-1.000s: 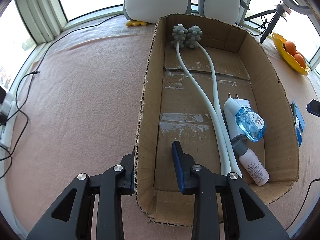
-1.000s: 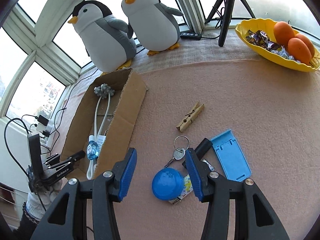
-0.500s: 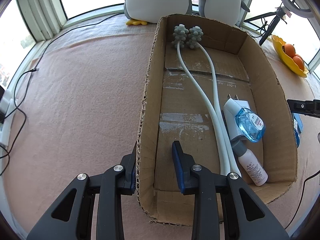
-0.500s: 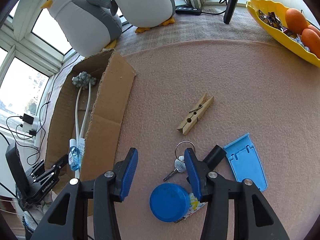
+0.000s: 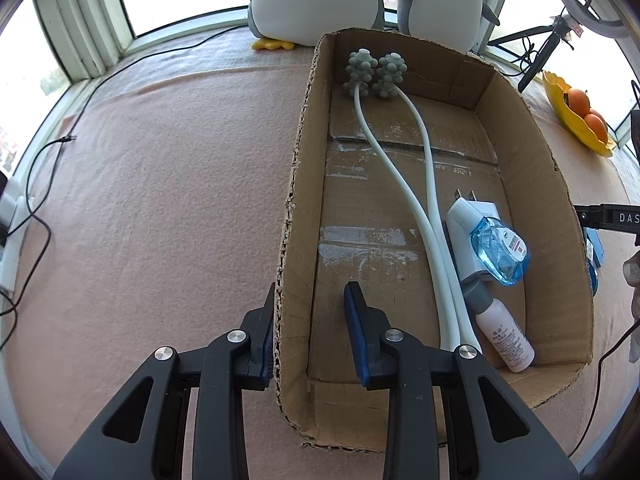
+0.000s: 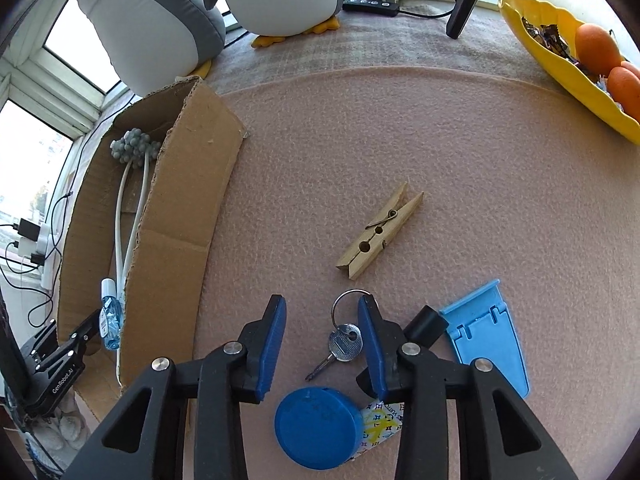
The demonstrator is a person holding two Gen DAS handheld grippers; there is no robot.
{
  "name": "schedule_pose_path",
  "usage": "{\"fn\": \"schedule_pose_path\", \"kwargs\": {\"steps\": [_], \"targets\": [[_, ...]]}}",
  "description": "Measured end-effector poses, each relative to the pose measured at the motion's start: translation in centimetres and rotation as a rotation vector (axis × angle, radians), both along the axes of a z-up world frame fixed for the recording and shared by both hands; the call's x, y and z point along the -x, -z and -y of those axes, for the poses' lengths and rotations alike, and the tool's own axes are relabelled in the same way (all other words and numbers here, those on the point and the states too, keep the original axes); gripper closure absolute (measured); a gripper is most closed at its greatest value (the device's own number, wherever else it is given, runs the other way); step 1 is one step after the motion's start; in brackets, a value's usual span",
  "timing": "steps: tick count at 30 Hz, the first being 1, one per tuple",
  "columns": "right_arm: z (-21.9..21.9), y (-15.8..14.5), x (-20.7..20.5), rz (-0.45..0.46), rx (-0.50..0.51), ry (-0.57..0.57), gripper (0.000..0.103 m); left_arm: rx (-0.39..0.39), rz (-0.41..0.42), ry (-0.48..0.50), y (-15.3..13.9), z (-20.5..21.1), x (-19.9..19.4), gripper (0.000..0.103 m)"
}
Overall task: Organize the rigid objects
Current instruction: 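Move the right gripper to the keys on the ring and grasp them, then carry the keys with the right gripper into the box and release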
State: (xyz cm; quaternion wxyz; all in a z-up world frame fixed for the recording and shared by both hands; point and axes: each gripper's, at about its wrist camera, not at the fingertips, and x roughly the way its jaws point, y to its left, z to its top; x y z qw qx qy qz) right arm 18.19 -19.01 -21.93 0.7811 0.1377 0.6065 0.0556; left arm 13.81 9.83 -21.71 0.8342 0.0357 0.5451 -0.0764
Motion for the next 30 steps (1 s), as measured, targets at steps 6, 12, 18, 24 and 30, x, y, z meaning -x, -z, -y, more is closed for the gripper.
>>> {"fn": "schedule_pose_path", "kwargs": {"steps": [6, 12, 18, 24, 30], "targets": [[-0.1, 0.1, -0.2, -0.007, 0.039, -0.018, 0.078, 0.000, 0.000, 0.000, 0.0, 0.0, 0.0, 0.074], [-0.8, -0.1, 0.0, -0.001, 0.087, -0.050, 0.078, 0.001, 0.001, 0.000, 0.0, 0.0, 0.0, 0.074], [-2.3, 0.0, -0.6, -0.034, 0.184, -0.084, 0.083, 0.002, 0.002, -0.001, 0.0, 0.0, 0.1, 0.074], [-0.6, 0.2, -1.6, -0.095, 0.118, -0.034, 0.096, 0.001, 0.009, 0.002, 0.0, 0.0, 0.2, 0.074], [0.1, 0.1, -1.3, -0.083, 0.079, -0.012, 0.096, 0.000, 0.005, 0.009, -0.1, -0.1, 0.1, 0.074]]}}
